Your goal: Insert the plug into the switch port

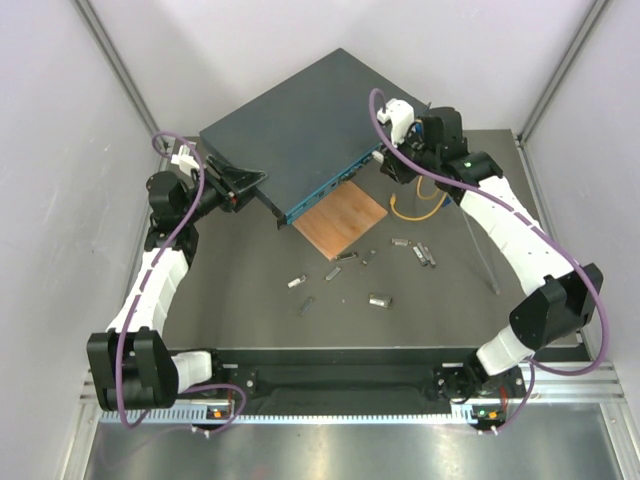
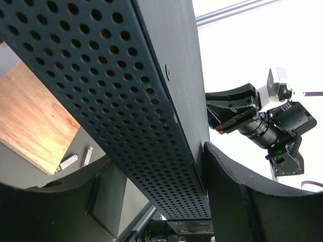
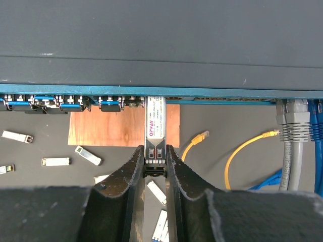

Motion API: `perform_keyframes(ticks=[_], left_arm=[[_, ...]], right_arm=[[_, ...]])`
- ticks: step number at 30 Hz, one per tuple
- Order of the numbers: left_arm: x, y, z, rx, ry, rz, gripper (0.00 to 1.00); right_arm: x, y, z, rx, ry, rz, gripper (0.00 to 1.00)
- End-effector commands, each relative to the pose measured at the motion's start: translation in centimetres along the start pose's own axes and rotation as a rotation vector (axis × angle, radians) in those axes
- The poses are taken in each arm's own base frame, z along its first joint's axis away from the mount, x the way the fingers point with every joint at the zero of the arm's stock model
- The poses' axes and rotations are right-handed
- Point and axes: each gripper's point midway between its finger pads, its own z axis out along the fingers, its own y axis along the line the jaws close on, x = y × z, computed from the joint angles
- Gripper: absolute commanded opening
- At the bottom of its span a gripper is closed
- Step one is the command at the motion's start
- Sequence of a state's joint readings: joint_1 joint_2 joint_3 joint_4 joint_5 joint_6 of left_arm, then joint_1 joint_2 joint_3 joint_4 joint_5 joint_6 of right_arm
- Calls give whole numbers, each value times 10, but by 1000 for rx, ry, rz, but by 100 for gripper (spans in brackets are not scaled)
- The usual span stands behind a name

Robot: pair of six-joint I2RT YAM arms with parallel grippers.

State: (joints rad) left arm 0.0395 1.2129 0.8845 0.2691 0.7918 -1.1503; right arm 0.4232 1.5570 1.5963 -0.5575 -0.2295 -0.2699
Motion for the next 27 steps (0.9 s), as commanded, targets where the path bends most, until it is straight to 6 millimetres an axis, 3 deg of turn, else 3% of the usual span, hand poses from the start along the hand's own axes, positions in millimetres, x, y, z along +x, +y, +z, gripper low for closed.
perform_keyframes(ticks=[1,8,27], left_arm=[[3,-22,4,69,4,167,0],[2,-22,4,71,5,169,0],[2,-16,6,56,10,162,0]], right_arm=[[-61,-11,-14,30,-222,-70,0],[-46,1,7,-36,-224,-67,0],[-82,15,18,-149,-337,-51,4]])
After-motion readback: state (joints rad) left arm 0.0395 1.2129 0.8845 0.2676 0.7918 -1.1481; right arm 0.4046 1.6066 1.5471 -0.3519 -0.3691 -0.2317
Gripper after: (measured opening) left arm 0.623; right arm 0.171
